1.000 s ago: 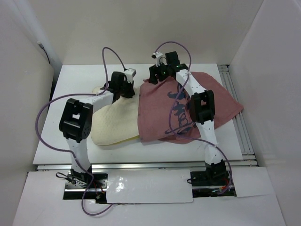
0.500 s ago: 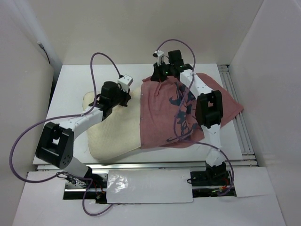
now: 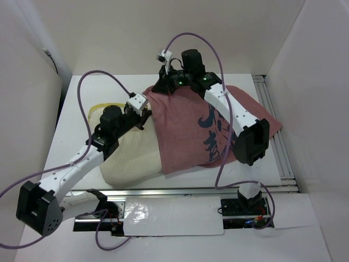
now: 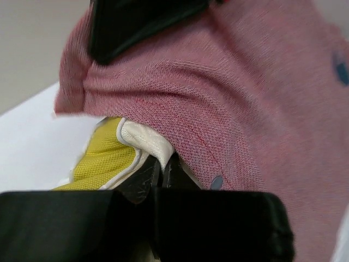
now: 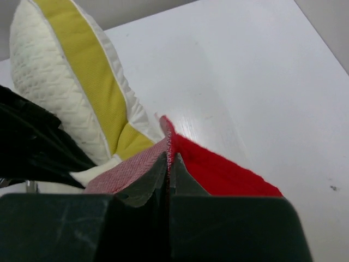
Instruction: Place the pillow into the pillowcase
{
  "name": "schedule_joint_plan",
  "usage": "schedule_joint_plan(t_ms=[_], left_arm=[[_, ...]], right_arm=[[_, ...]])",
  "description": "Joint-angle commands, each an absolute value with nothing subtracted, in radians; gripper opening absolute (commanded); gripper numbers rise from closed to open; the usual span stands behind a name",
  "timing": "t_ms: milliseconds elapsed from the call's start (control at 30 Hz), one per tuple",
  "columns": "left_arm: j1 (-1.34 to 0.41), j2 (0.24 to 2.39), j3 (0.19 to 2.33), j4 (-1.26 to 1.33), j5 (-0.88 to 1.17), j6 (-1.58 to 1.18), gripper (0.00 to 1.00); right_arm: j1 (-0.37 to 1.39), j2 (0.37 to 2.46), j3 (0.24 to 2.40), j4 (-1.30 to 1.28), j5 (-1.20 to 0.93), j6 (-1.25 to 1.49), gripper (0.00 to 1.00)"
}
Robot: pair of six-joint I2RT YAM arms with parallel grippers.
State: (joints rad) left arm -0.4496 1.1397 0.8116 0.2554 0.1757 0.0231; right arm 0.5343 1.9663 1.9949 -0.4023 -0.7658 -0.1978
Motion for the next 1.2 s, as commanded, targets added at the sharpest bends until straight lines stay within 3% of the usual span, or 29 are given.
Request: schedule_joint_plan(t_ms=[0, 233, 333, 500, 633, 767, 900, 967, 1033, 1067, 1100, 1133, 1167], left_arm=[[-0.488, 1.020, 0.831, 0.497, 0.327, 0.017, 0.00], [-0.518, 1.012, 0.909, 0.488, 0.238, -0.076, 0.00], [-0.541, 1.051, 0.925, 0.488, 0.149, -0.125, 0.00], [-0.541, 1.088, 0.923, 0.468, 0.008, -0.201, 0.00], [-0.541, 1.146, 0.893, 0.446, -0.170, -0.262, 0.00], [-0.541, 1.233, 0.881, 0.456, -0.187, -0.323, 0.00], [-0.493, 1.400, 1.053, 0.217, -0.229, -0.448, 0.00], [-0.453, 1.472, 1.139, 0.099, -0.229, -0.485, 0.19], [-0.433, 1.537, 1.206, 0.034, -0.209, -0.509, 0.40], [-0.414, 1.537, 1.206, 0.023, -0.184, -0.509, 0.58], [-0.414, 1.528, 1.197, 0.023, -0.173, -0.521, 0.64], [-0.402, 1.514, 1.187, 0.023, -0.158, -0.522, 0.70], [-0.402, 1.497, 1.178, 0.023, -0.149, -0.531, 1.00]], right_arm=[[0.580, 1.916, 1.988, -0.310, -0.810, -0.105, 0.00], [0.702, 1.966, 2.083, -0.184, -0.888, 0.194, 0.00], [0.793, 1.967, 2.046, -0.104, -0.777, 0.290, 0.00], [0.793, 2.011, 2.023, -0.113, -0.572, 0.408, 0.00], [0.772, 2.111, 1.971, -0.130, -0.460, 0.466, 0.00], [0.750, 2.285, 1.994, -0.143, -0.390, 0.480, 0.00], [0.729, 2.394, 2.108, -0.211, -0.370, 0.468, 0.05], [0.703, 2.405, 2.137, -0.235, -0.356, 0.456, 0.11], [0.687, 2.382, 2.137, -0.235, -0.334, 0.445, 0.30], [0.672, 2.369, 2.137, -0.244, -0.318, 0.436, 0.41], [0.672, 2.340, 2.137, -0.259, -0.296, 0.425, 0.50], [0.660, 2.324, 2.137, -0.270, -0.284, 0.425, 0.68], [0.647, 2.289, 2.137, -0.279, -0.284, 0.411, 0.77]])
